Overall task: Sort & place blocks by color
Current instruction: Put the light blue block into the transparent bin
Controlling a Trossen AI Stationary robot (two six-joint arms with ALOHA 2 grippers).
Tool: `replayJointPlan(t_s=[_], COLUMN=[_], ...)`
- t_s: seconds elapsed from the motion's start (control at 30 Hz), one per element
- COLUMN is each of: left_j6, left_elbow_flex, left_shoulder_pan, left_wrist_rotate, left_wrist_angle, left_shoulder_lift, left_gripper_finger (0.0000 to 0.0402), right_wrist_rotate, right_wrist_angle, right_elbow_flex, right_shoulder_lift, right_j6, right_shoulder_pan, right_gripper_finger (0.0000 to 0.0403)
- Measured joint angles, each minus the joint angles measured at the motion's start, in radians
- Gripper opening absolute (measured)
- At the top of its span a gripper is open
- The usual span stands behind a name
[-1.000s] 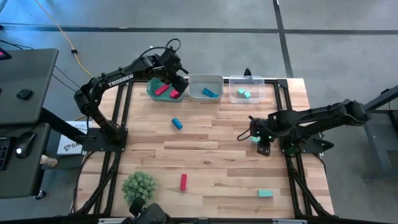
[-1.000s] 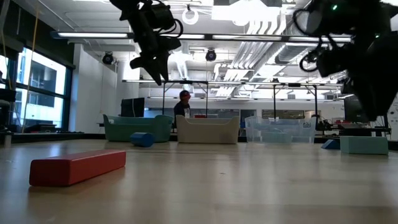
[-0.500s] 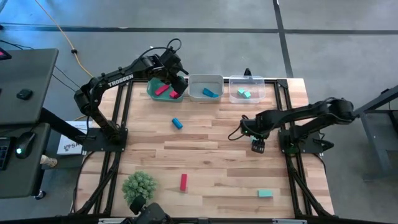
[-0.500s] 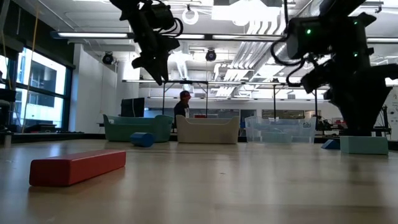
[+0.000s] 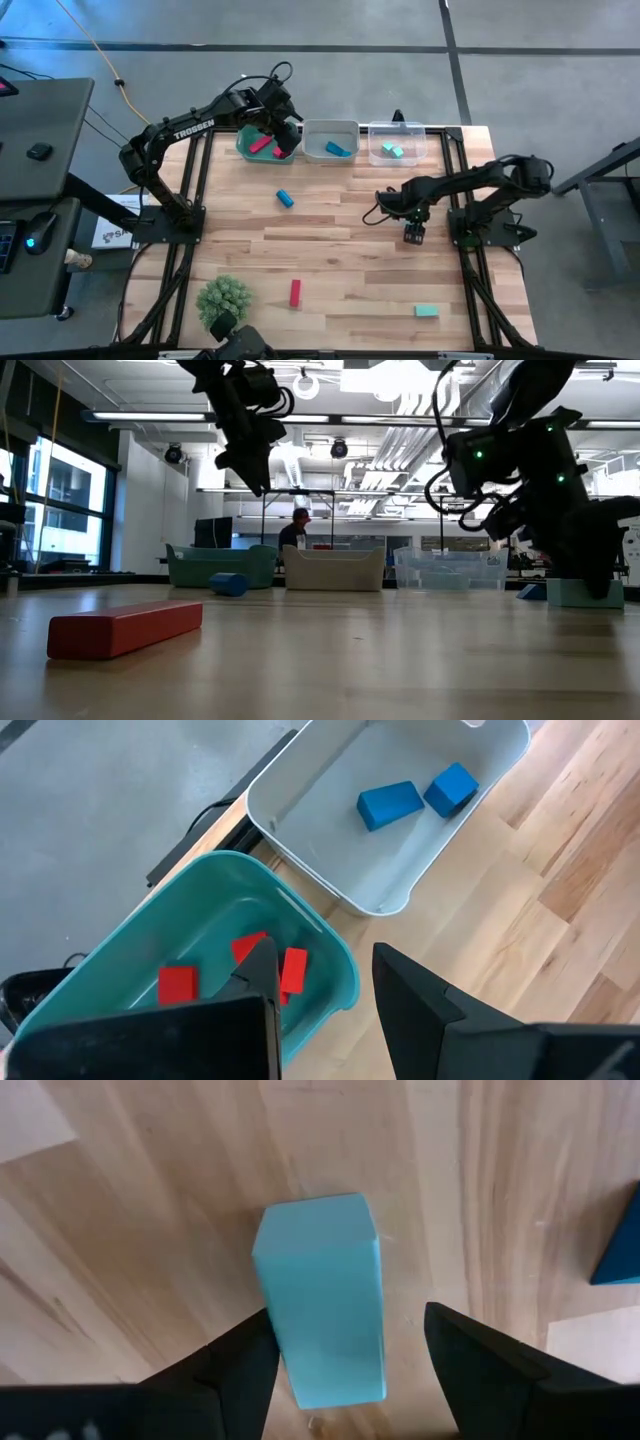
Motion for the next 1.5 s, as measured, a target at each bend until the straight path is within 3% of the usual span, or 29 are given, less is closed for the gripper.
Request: replayJointPlan(t_s=[0.2, 0.47, 0.77, 1.03, 1.23, 1.5], left_j6=[0.009, 0.03, 0.064, 0.103, 0.103, 0.102], left_elbow_flex=[0.0, 0.0, 0.0, 0.0, 0.0, 0.0], left_shoulder_pan=[0.0, 0.0, 0.0, 0.0, 0.0, 0.0], left_wrist_rotate=[-0.003, -0.003, -0.003, -0.003, -0.003, -0.003], left_wrist_angle=[0.0, 0.0, 0.0, 0.001, 0.001, 0.001], left_shoulder_lift=[0.0, 0.0, 0.0, 0.0, 0.0, 0.0], left_gripper_finger=[0.0083, 0.0083, 0.0083, 0.0083, 0.0083, 0.0083], right_wrist_rotate=[-0.005, -0.053, -0.061, 0.073, 0.162, 0.256], right_wrist_angle=[0.008, 0.017, 0.018, 0.02, 0.018, 0.025], right_elbow_flex=[0.0, 0.005, 0.127, 0.361, 0.505, 0.574], right_shoulder_lift=[0.039, 0.048, 0.048, 0.048, 0.048, 0.048], right_j6=[0.003, 0.042, 0.141, 0.187, 0.137, -0.028], right_shoulder_pan=[0.0, 0.0, 0.0, -0.017, -0.101, -0.272], right_gripper_finger=[0.022, 0.0109, 0.0109, 0.0109, 0.0109, 0.0109])
